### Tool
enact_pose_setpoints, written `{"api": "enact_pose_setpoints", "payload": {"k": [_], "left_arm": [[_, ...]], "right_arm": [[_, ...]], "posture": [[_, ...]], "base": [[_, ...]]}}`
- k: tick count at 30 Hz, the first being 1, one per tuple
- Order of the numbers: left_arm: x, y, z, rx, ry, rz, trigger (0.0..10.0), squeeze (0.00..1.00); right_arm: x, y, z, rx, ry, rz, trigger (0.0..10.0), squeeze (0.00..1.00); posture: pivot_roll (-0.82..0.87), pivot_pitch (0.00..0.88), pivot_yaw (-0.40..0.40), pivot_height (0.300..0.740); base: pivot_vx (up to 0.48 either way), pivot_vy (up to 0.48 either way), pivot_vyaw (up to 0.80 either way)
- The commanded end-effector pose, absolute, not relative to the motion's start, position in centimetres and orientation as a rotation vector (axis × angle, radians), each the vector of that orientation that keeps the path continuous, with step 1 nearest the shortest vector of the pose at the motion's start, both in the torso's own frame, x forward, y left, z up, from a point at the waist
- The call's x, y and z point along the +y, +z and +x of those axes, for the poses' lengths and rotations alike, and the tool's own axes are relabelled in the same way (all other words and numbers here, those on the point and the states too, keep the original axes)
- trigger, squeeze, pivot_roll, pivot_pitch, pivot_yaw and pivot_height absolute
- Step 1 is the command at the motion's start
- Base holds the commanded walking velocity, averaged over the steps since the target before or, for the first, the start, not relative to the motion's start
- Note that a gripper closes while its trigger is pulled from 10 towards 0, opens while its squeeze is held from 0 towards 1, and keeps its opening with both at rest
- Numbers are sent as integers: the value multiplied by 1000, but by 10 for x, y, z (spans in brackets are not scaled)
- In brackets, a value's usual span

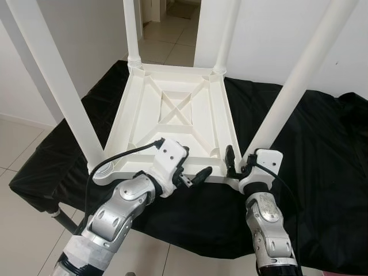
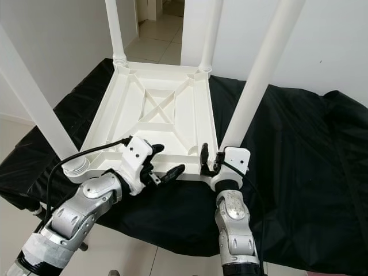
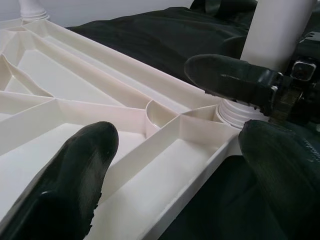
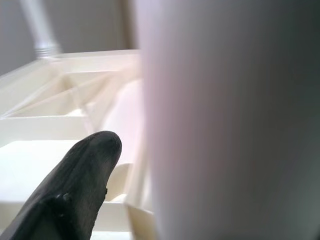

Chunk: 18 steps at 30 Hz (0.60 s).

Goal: Building children table

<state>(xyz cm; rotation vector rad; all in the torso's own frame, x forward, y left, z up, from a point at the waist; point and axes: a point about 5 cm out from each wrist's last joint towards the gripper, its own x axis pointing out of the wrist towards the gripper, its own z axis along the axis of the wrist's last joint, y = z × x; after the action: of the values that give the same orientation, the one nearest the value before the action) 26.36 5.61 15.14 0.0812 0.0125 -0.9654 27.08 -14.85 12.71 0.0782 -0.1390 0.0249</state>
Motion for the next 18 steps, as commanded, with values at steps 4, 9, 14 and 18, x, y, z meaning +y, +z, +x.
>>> {"api": "enact_pose_setpoints", "payload": {"k": [4, 9, 14, 18], "left_arm": [[56, 154, 264, -3, -1005, 107, 10000, 0], [56, 155, 262, -2, -1014, 116, 10000, 0], [57, 154, 262, -9, -1006, 160, 10000, 0], [57, 153, 266, -5, -987, 182, 10000, 0]], "right_arm": [[-159, 134, 272, -183, 132, 82, 10000, 365], [-168, 134, 271, -182, 205, 65, 10000, 0], [-176, 134, 270, -182, 270, 31, 10000, 0], [-183, 133, 271, -172, 347, 7, 10000, 0]], "posture": [[-38, 0, -46, 740], [-38, 0, -42, 740], [-36, 0, -44, 740], [-36, 0, -40, 740]], "base": [[0, 0, 0], [0, 0, 0], [0, 0, 0], [0, 0, 0]]}}
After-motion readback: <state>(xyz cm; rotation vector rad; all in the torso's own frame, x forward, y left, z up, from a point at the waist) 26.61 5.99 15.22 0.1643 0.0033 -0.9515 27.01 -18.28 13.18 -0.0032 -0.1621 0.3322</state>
